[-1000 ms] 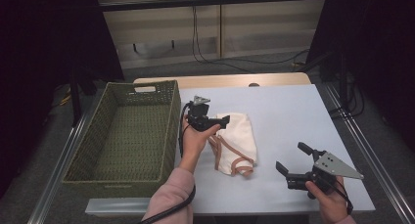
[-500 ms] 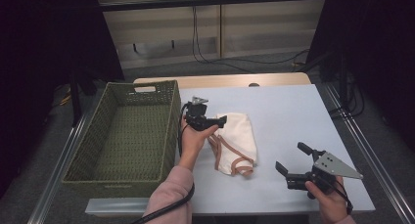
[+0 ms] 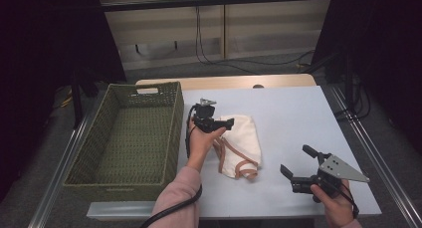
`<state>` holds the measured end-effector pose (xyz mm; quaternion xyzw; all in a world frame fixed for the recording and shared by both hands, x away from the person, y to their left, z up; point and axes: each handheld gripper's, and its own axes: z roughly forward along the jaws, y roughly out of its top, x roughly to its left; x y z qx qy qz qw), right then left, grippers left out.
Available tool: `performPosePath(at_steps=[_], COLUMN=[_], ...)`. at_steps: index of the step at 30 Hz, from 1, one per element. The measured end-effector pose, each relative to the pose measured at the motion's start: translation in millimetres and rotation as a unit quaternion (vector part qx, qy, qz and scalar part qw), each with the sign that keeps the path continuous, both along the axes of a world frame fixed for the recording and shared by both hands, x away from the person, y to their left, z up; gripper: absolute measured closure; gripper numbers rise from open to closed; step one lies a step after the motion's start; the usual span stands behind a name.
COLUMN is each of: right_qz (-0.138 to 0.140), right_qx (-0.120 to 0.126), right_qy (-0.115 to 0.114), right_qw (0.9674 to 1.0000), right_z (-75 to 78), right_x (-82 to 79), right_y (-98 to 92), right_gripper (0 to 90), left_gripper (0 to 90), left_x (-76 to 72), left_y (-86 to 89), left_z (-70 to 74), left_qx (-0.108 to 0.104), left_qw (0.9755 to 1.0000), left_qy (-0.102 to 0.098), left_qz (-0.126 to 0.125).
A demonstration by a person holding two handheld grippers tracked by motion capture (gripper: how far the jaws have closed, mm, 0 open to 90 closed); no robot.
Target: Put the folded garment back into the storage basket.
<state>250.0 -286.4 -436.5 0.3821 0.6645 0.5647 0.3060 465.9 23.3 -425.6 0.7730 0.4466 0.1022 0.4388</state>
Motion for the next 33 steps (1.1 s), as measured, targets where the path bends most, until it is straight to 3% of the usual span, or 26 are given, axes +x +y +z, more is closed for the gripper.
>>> performPosePath(at_steps=[24,33], right_qz=[0.001,0.002], right_qx=[-0.001,-0.001], right_qy=[0.000,0.000], right_qw=[1.0000,1.0000], right_z=[0.0,-0.1], right_x=[0.1,0.0], right_y=[0.2,0.5], right_gripper=[0.7,0.7], left_gripper=[15.1,20.4], left_x=[5.2,6.3], left_y=[-0.8,-1.6], left_z=[-23.3,-31.8], left_qx=[0.025,0.040], left_qw=[0.9995,0.9990], left_qy=[0.014,0.022], left_qz=[0.011,0.002])
